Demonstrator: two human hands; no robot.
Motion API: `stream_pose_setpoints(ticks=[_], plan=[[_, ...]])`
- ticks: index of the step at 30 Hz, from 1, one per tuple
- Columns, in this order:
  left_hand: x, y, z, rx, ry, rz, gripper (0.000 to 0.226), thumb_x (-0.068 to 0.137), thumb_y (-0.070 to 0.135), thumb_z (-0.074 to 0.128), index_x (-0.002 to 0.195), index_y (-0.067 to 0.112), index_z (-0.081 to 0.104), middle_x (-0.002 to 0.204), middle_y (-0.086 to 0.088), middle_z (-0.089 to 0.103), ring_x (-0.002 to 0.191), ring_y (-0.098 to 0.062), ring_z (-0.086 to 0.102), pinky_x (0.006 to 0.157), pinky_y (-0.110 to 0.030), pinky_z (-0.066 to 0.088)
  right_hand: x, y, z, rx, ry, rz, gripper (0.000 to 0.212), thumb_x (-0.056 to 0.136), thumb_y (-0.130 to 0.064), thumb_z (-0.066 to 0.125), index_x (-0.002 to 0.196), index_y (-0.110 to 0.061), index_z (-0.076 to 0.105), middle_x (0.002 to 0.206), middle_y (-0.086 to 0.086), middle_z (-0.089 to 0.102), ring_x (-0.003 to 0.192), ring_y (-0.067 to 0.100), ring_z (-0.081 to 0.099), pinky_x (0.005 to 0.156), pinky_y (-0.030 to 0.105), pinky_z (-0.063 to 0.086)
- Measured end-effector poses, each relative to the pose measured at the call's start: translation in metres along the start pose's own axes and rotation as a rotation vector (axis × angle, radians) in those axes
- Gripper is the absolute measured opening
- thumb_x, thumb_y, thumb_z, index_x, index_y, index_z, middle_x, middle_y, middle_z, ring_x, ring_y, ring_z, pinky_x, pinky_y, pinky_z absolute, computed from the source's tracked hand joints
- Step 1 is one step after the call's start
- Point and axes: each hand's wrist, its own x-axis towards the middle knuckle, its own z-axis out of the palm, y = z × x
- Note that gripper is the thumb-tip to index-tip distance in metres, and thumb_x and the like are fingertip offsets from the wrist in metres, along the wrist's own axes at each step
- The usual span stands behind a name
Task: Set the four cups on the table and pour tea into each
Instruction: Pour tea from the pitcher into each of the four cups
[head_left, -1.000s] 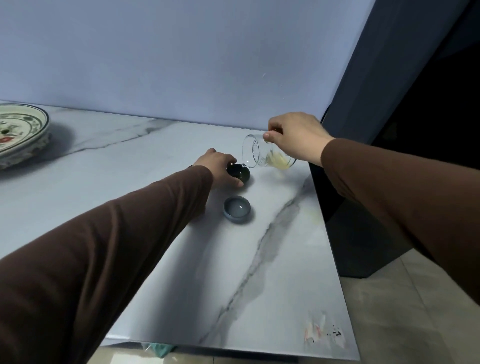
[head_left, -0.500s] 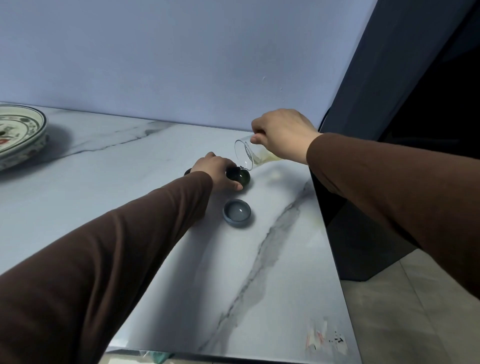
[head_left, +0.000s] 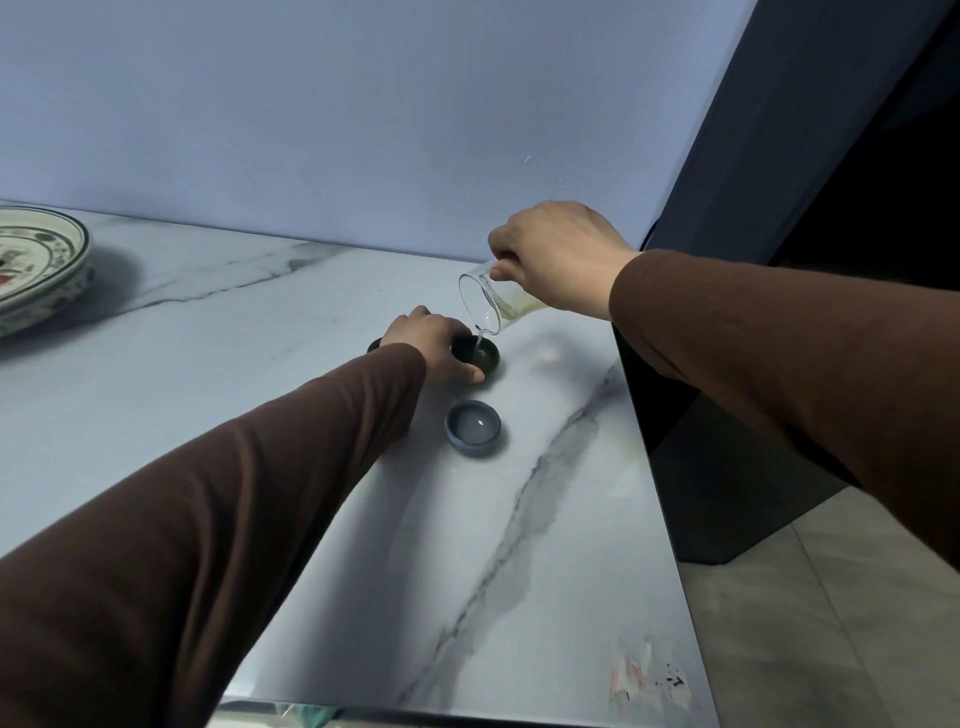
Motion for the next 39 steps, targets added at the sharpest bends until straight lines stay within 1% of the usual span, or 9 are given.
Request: stream_pose_setpoints(ticks=[10, 15, 18, 22, 27, 30, 34, 36, 39], plan=[[-0.001, 0.002, -0.001, 0.017, 0.003, 0.014, 0.061, 0.065, 0.061, 0.073, 0.121, 0.039, 0.060, 0.114, -0.006, 0.051, 0.114, -0.026, 0.044, 0.092, -0.032, 0.036, -0.001, -0.004, -0.005, -0.041, -0.007, -0.019, 0.022, 0.098, -0.037, 0.052, 0.083, -0.020, 0.051, 0.082, 0.002, 0.055, 0.080, 0.028, 0.045, 0.065, 0.034, 0.031], [-0.002, 0.002, -0.002, 0.018, -0.008, -0.005, 0.060, 0.064, 0.062, 0.073, 0.120, 0.041, 0.059, 0.118, -0.006, 0.049, 0.114, -0.028, 0.045, 0.095, -0.032, 0.038, 0.000, -0.005, -0.008, -0.059, -0.005, -0.022, 0.023, 0.099, -0.035, 0.051, 0.083, -0.019, 0.051, 0.082, 0.002, 0.055, 0.079, 0.028, 0.045, 0.065, 0.034, 0.032], [-0.002, 0.002, -0.003, 0.029, -0.008, 0.010, 0.058, 0.066, 0.061, 0.073, 0.119, 0.040, 0.060, 0.117, -0.006, 0.051, 0.115, -0.026, 0.044, 0.089, -0.030, 0.035, 0.001, -0.005, -0.010, -0.068, 0.000, -0.026, 0.023, 0.099, -0.035, 0.051, 0.083, -0.018, 0.052, 0.083, 0.003, 0.056, 0.080, 0.028, 0.045, 0.065, 0.034, 0.033], [-0.003, 0.002, -0.003, 0.020, -0.010, -0.001, 0.060, 0.066, 0.061, 0.073, 0.120, 0.041, 0.059, 0.119, -0.006, 0.049, 0.115, -0.029, 0.045, 0.094, -0.033, 0.037, 0.002, -0.004, -0.010, -0.077, 0.004, -0.030, 0.023, 0.099, -0.035, 0.050, 0.084, -0.018, 0.053, 0.083, 0.004, 0.056, 0.080, 0.029, 0.046, 0.065, 0.034, 0.033], [-0.002, 0.002, -0.002, 0.023, -0.007, -0.002, 0.066, 0.066, 0.062, 0.073, 0.126, 0.041, 0.056, 0.122, -0.007, 0.049, 0.117, -0.030, 0.044, 0.096, -0.033, 0.037, 0.001, 0.000, -0.006, -0.043, 0.009, -0.003, 0.024, 0.098, -0.037, 0.051, 0.082, -0.019, 0.052, 0.081, 0.002, 0.056, 0.079, 0.028, 0.047, 0.066, 0.034, 0.033], [-0.001, 0.001, -0.001, 0.022, -0.009, -0.010, 0.066, 0.064, 0.063, 0.073, 0.124, 0.042, 0.056, 0.120, -0.006, 0.049, 0.116, -0.029, 0.045, 0.097, -0.033, 0.037, -0.005, 0.006, 0.000, 0.048, 0.018, 0.092, 0.025, 0.097, -0.037, 0.052, 0.081, -0.018, 0.053, 0.080, 0.003, 0.058, 0.079, 0.030, 0.050, 0.066, 0.033, 0.033], [0.002, 0.003, 0.000, 0.030, -0.018, -0.026, 0.071, 0.061, 0.066, 0.071, 0.126, 0.043, 0.054, 0.121, -0.006, 0.050, 0.119, -0.028, 0.045, 0.102, -0.034, 0.038, -0.018, 0.017, 0.015, 0.288, -0.003, 0.362, 0.024, 0.094, -0.040, 0.053, 0.083, -0.021, 0.063, 0.084, 0.001, 0.061, 0.085, 0.027, 0.054, 0.070, 0.032, 0.035], [0.001, 0.004, 0.000, 0.028, -0.026, -0.038, 0.079, 0.061, 0.067, 0.071, 0.133, 0.042, 0.049, 0.127, -0.007, 0.050, 0.123, -0.028, 0.043, 0.103, -0.035, 0.037, -0.028, 0.021, 0.023, 0.430, -0.010, 0.494, 0.024, 0.093, -0.042, 0.054, 0.084, -0.024, 0.067, 0.089, -0.001, 0.066, 0.087, 0.025, 0.057, 0.070, 0.030, 0.036], [-0.006, 0.004, -0.002, -0.061, -0.035, -0.069, 0.093, 0.061, 0.065, 0.073, 0.143, 0.040, 0.037, 0.136, -0.001, 0.047, 0.129, -0.026, 0.041, 0.107, -0.037, 0.038, -0.044, 0.022, 0.029, 0.578, 0.003, 0.594, 0.028, 0.093, -0.044, 0.053, 0.084, -0.023, 0.070, 0.093, -0.003, 0.072, 0.079, 0.021, 0.059, 0.066, 0.027, 0.037]])
